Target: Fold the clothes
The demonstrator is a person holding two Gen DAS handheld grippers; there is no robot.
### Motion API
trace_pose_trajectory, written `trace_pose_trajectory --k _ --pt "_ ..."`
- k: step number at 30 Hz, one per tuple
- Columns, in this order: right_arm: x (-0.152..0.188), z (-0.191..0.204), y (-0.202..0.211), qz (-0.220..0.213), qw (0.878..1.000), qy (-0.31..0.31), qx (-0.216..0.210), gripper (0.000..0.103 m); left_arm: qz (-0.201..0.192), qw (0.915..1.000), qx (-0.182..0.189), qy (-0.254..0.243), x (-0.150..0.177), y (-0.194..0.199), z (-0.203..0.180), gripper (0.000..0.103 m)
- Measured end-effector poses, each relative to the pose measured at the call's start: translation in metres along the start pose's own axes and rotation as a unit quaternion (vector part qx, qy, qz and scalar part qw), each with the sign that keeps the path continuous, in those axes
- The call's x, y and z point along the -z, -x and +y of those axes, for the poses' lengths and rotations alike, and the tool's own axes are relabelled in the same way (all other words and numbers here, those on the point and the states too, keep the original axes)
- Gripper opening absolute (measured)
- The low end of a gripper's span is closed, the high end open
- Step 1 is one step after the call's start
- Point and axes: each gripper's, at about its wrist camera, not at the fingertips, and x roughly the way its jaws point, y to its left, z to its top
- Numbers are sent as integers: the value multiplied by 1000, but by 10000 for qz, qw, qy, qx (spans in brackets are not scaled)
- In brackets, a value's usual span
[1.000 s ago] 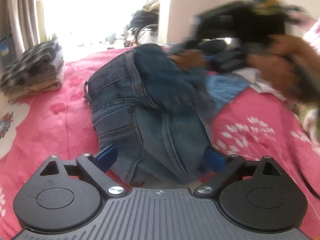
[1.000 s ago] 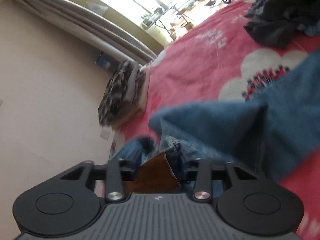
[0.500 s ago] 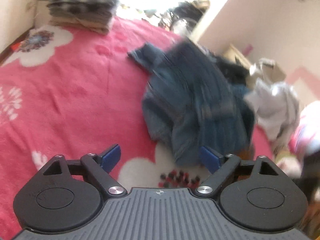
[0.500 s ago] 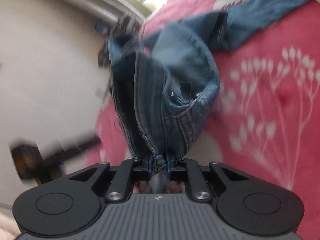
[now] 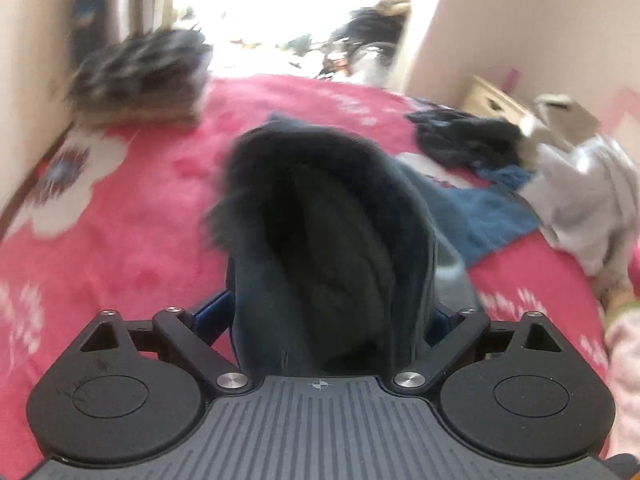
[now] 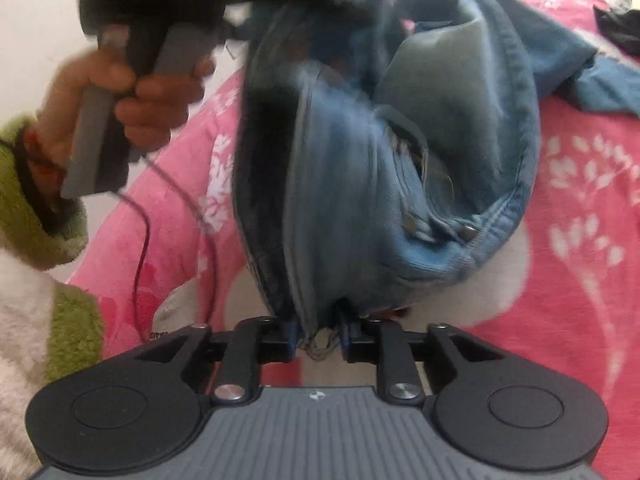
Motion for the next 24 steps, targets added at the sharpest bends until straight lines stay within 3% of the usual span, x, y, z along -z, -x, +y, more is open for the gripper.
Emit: trace_pose_trajectory --k 3,5,9,12,14,17,19,21,24 --pt "-9 -6 27 -313 9995 8 69 31 -37 9974 58 721 -2 7 31 93" --pt "-16 -2 38 -505 9984 200 135 40 -42 9930 146 1174 -4 12 53 93" --pt "-31 7 38 -581 9946 802 306 43 175 9856 122 1675 4 12 81 92" --pt "-36 9 42 -437 9946 932 96 44 373 9761 214 2131 15 9 102 84" --pt "-37 0 56 -417 9961 741 -251 55 458 9690 363 2400 23 9 113 80" --pt "-39 -32 67 -601 9948 -314 -761 66 542 9603 554 2682 38 12 126 77" --pt "-34 -58 73 -791 9836 -1269 -1013 72 632 9561 614 2794 47 12 133 76" --pt "-30 -90 66 -890 9630 -2324 -1033 79 714 9536 663 2848 55 11 137 76" --pt "-16 -129 38 -855 9250 -3573 -970 80 765 9508 707 2917 64 9 142 76"
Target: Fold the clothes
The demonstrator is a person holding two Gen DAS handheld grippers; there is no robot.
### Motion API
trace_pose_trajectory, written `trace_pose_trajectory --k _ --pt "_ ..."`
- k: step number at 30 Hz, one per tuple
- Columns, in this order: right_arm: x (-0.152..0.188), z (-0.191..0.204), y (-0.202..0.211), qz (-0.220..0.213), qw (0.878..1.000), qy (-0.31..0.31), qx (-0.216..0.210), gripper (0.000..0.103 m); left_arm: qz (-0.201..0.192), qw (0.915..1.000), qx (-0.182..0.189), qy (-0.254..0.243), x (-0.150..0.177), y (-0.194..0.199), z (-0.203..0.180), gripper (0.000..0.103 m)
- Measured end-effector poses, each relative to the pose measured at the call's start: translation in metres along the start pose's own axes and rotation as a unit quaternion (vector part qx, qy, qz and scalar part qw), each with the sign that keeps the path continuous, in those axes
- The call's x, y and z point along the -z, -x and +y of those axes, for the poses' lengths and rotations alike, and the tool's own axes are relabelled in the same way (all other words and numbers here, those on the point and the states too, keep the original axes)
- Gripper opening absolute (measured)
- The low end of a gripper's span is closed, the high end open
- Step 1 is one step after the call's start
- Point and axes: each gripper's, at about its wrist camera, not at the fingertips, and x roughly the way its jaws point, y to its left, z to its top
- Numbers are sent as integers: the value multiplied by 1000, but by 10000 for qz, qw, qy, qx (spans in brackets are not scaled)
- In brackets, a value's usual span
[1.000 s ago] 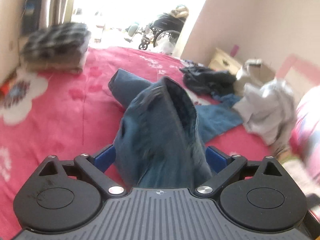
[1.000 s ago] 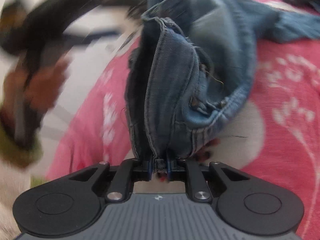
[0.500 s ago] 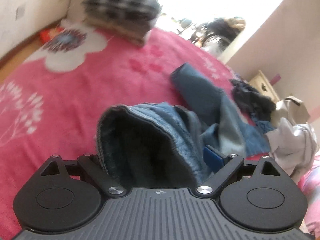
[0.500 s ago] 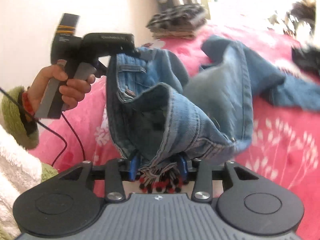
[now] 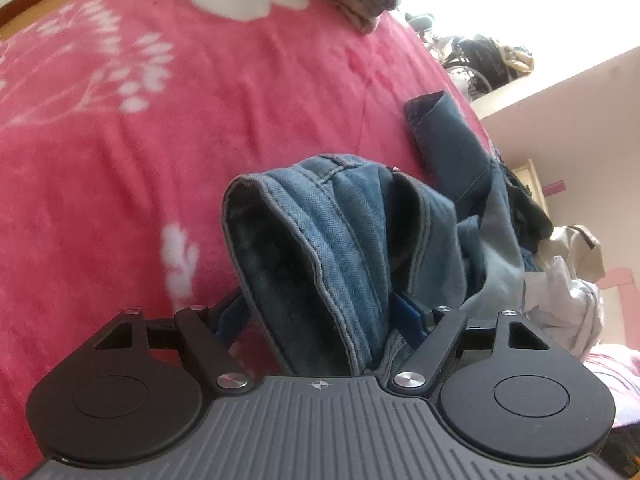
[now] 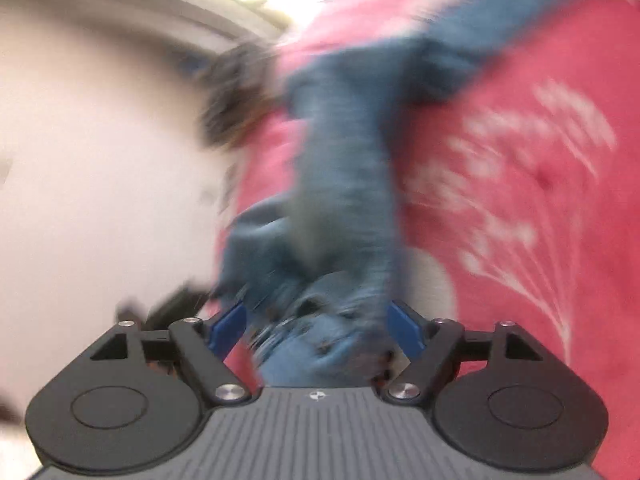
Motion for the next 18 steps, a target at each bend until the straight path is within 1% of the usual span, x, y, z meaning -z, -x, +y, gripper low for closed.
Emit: trace_pose_trajectory --k 2,3,4,5,6,7,8,9,10,11,13,16,17,18 --pt "-5 -23 -20 15 9985 -543 -21 81 -21 10000 15 17 0 -1 3 74" --pt "-7 -31 -31 43 9974 -713 -52 81 -52 10000 6 -23 -1 -1 1 71" --pt "-8 -37 -42 91 9963 -852 -108 80 -98 9999 -17 -92 -1 -1 -1 64" --pt "-8 -42 -52 170 9950 -962 -211 71 -140 9998 -19 -138 -2 0 -2 55" --pt "-8 -43 -59 302 9937 -1007 -383 60 -175 9997 8 -150 -3 1 -4 51" --pt "-6 -41 -64 451 9922 -1013 -575 38 -211 9996 35 -163 -4 2 -5 44" --pt "-4 -34 -67 545 9921 -901 -677 29 -247 9995 62 -176 -5 4 -6 37" --pt "-2 -21 -67 576 9939 -655 -677 27 -307 9993 100 -164 -8 6 -7 32" --pt "0 -8 -66 607 9950 -408 -677 22 -400 9990 154 -118 -13 10 -7 23" --pt "3 5 -66 637 9955 -161 -677 20 -493 9985 208 -72 -18 13 -7 18" --pt "7 33 -68 708 9943 305 -731 18 -696 9973 244 -59 -34 22 -8 10" --pt "14 82 -83 855 9866 878 -1076 17 -925 9953 275 -105 -64 38 -10 8" --pt "17 99 -91 881 9833 1078 -1168 17 -1008 9944 263 -159 -76 44 -13 6" --pt "19 116 -100 902 9799 1241 -1277 17 -1133 9930 228 -262 -89 52 -16 5"
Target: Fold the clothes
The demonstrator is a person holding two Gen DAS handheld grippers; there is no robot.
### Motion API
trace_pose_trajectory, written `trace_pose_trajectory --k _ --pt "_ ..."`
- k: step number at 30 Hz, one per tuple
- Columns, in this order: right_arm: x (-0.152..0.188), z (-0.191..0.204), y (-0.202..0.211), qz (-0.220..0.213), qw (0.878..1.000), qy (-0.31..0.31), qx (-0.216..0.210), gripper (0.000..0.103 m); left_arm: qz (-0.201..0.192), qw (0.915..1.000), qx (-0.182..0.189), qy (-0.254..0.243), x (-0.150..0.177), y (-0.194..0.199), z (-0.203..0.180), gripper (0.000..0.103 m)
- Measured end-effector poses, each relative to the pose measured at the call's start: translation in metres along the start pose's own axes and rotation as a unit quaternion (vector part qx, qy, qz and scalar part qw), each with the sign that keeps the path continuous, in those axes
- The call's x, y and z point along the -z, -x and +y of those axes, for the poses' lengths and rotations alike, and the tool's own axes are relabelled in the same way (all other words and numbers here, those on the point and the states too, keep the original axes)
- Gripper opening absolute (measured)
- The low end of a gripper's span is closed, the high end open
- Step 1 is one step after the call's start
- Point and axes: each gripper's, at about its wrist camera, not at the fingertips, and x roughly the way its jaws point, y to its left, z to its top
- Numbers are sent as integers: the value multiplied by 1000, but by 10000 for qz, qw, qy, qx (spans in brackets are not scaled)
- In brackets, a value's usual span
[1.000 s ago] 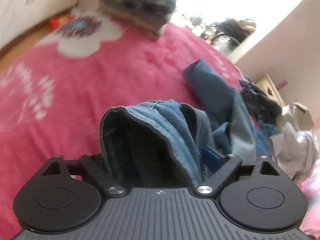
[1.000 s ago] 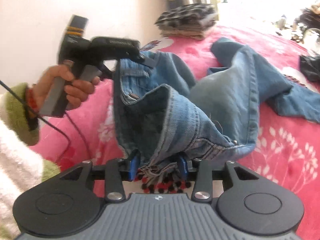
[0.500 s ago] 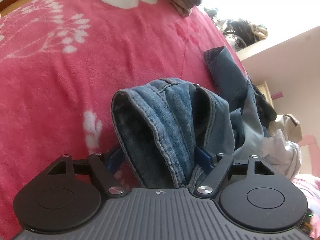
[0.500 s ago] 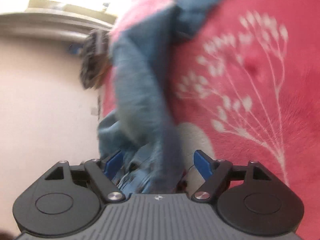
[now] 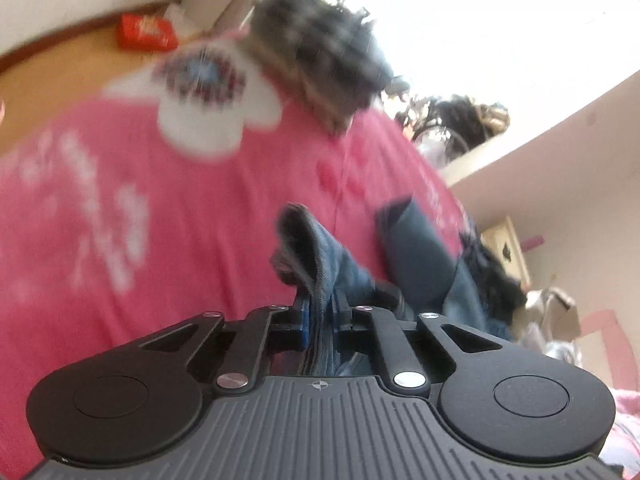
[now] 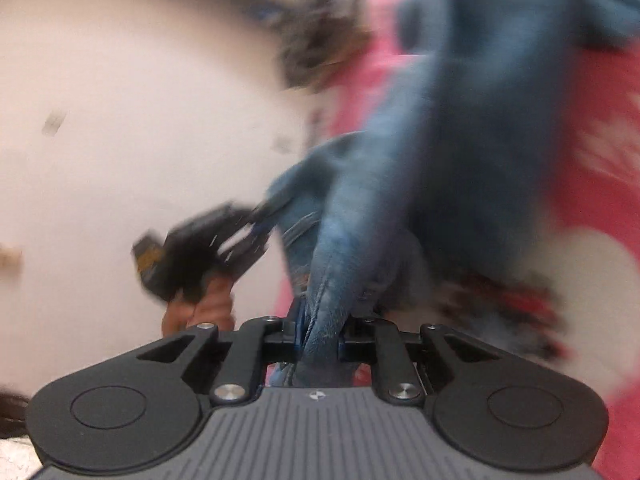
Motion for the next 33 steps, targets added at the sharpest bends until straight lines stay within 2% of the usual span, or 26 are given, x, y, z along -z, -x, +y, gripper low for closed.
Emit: trace_pose_trajectory --k 6,9,11,13,15,16,17,18,20,23,26,29,31,33 --pt "-16 70 -81 -168 9943 771 -718 17 -805 9941 -288 -661 -88 27 -13 5" --pt "-16 92 -110 -429 9881 1152 -925 17 -984 9898 -552 -871 -123 31 -8 5" --pt "-8 100 -129 -629 9810 1660 -779 17 -986 9868 -742 -1047 -138 28 -1 5" --pt "5 92 -159 -571 9773 1979 -490 19 -799 9829 -1041 -1293 -146 16 11 7" --pt "22 66 -198 -60 9812 1928 13 26 -444 9780 -1473 -1408 -144 -1 30 17" --pt "30 49 -219 339 9832 1763 319 36 -302 9753 -1688 -1395 -142 -8 41 32" --pt "36 35 -234 655 9850 1516 510 40 -221 9737 -1869 -1283 -140 -11 53 36" --pt "41 24 -240 777 9872 1283 540 40 -192 9728 -1991 -1166 -137 -11 65 37" --pt "42 19 -238 865 9894 1099 388 56 -269 9719 -2127 -971 -132 -3 82 38" --pt "39 23 -223 999 9895 1020 207 66 -366 9720 -2159 -856 -122 17 87 42" --pt "38 25 -191 1137 9860 1209 160 69 -440 9704 -2007 -1269 -107 39 64 54" --pt "31 21 -145 1186 9818 1474 179 69 -357 9684 -1625 -1856 -81 49 25 64" --pt "20 18 -104 1087 9808 1602 244 69 -185 9651 -1371 -2223 -52 49 -1 75" --pt "-1 15 -66 798 9816 1677 436 69 48 9621 -1111 -2491 -19 43 -21 78"
